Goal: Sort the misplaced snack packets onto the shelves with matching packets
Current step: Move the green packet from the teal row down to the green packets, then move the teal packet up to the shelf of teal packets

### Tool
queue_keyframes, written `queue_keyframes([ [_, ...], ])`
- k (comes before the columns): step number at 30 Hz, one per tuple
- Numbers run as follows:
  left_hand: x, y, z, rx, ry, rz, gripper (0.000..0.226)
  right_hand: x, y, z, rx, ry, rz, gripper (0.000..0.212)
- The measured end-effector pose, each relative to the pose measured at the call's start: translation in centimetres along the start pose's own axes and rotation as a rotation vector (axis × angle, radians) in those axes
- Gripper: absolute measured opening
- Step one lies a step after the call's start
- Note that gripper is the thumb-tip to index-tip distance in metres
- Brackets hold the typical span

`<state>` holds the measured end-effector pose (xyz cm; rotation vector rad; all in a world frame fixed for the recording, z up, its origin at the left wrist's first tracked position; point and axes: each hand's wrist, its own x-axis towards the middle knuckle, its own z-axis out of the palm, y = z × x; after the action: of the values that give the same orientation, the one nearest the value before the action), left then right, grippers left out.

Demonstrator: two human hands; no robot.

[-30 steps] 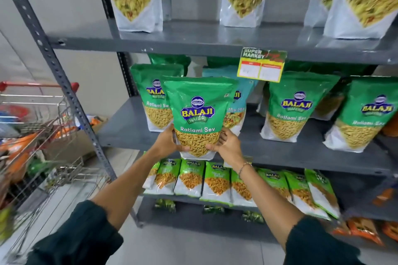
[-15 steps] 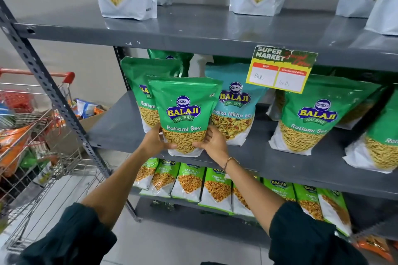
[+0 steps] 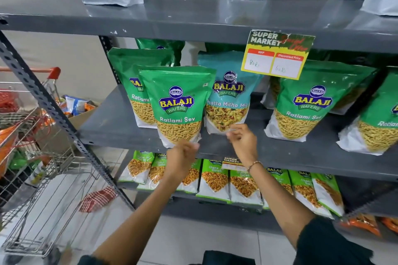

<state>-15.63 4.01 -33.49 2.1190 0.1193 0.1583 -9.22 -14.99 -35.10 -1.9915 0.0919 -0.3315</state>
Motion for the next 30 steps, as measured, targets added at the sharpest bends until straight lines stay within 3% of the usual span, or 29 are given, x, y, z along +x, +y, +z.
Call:
queue_keyframes([
  [2, 0.6, 1.5, 2.2, 0.017, -0.222, 0.17, 0.021, 0.8, 0.6, -1.5, -0.004, 0.141, 0.02, 0.019],
  [4, 2.0, 3.0, 4.1, 0.027, -0.227, 0.267, 0.033, 2.0, 0.7, -2.7, -0.026, 0.15, 0.045, 0.032],
  [8, 4.6, 5.4, 6.7, -0.137, -0.182, 0.06, 0.073, 5.0, 1.7, -3.4, -0.081, -0.056, 0.093, 0.074],
  [12, 7.6, 4.9, 8.4, -0.143, -0.142, -0.176, 0.072, 7.1, 3.2, -2.8, -0.114, -0.207, 0.18, 0.106],
  [17, 9.9, 2.7, 8.8, -0.155, -0.17, -0.149, 0.064, 7.9, 3.6, -1.9, 0.008, -0.243, 0.155, 0.08],
  [21, 10.3, 1.9, 8.9, -0.138, -0.158, -0.095, 0.065, 6.7, 3.2, -1.5, -0.009, -0.163, 0.055, 0.061],
  [24, 10.4, 2.5, 8.7, -0.094, -0.248, -0.036, 0.065, 4.2, 2.8, -1.5, 0.005, -0.019, 0.026, 0.049],
  [30, 10.0, 2.5, 8.6, -0.154, -0.446, 0.04, 0.063, -0.4, 3.3, -2.3, 0.08, 0.122, 0.005, 0.049],
])
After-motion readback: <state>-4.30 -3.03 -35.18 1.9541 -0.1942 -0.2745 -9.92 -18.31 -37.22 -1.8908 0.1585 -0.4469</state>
